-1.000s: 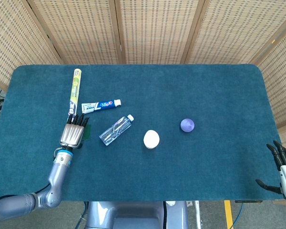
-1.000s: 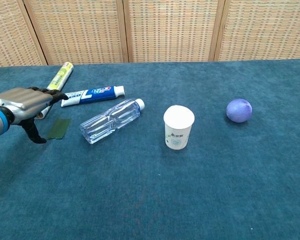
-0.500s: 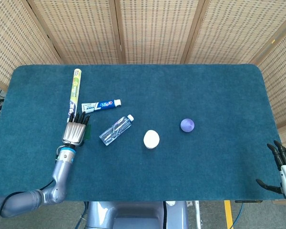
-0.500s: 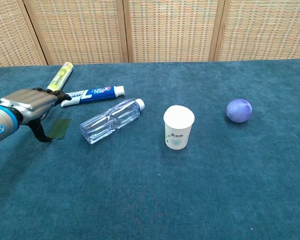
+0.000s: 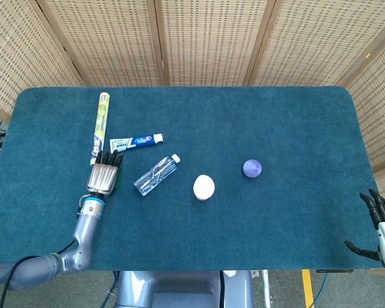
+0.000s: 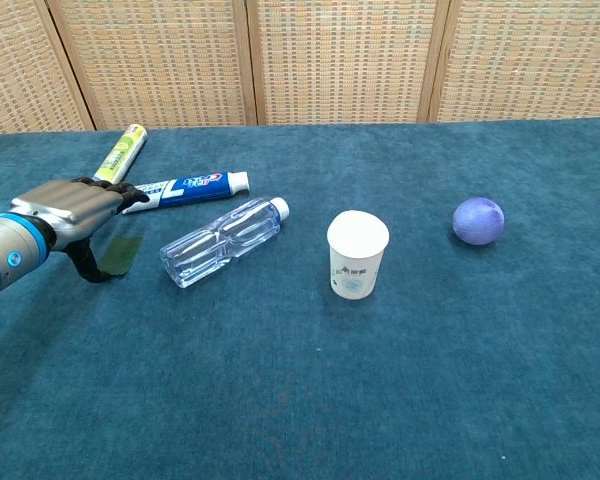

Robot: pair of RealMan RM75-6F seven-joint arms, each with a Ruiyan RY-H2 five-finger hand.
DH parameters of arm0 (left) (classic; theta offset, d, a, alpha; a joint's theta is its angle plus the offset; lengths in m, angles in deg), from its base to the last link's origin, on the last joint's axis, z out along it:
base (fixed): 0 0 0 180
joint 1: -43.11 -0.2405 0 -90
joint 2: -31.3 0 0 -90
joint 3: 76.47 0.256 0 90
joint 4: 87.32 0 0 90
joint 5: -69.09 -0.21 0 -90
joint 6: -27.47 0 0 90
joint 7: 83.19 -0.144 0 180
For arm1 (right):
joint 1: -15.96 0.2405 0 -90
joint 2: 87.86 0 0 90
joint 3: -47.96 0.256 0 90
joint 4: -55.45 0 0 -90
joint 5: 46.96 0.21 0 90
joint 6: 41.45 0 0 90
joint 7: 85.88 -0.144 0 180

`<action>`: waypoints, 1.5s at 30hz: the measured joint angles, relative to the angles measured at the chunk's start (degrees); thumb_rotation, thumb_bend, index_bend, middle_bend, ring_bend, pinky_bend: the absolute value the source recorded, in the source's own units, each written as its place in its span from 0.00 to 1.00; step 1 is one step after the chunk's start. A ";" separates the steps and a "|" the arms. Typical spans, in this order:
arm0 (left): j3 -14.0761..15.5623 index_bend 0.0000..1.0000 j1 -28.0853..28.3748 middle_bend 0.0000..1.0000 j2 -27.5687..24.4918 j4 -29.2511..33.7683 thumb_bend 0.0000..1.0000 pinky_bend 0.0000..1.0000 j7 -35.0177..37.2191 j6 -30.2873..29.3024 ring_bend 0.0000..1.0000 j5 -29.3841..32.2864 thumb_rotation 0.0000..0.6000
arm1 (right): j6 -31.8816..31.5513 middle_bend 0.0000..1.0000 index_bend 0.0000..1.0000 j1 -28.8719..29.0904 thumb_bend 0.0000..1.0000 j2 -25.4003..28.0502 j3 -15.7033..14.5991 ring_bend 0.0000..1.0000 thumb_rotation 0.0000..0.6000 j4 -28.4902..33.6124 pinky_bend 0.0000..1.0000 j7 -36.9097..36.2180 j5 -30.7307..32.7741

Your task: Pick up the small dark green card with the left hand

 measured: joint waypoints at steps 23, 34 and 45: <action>0.26 0.00 0.03 0.00 0.04 -1.15 0.40 0.00 -0.34 1.14 0.00 0.74 1.00 | -0.05 0.00 0.00 -0.02 0.15 0.01 -0.03 0.00 1.00 0.13 0.00 0.18 -0.11; 0.14 0.30 0.03 0.00 -0.74 0.04 0.40 0.00 1.43 1.75 0.00 -0.10 1.00 | -0.11 0.00 0.00 -0.03 0.14 0.03 -0.07 0.00 1.00 0.14 0.00 0.18 -0.25; 0.21 0.44 0.20 0.00 -0.86 0.29 0.42 0.00 1.67 2.22 0.00 0.17 1.00 | -0.09 0.00 0.00 0.00 0.14 -0.05 -0.04 0.00 1.00 0.01 0.00 0.16 -0.23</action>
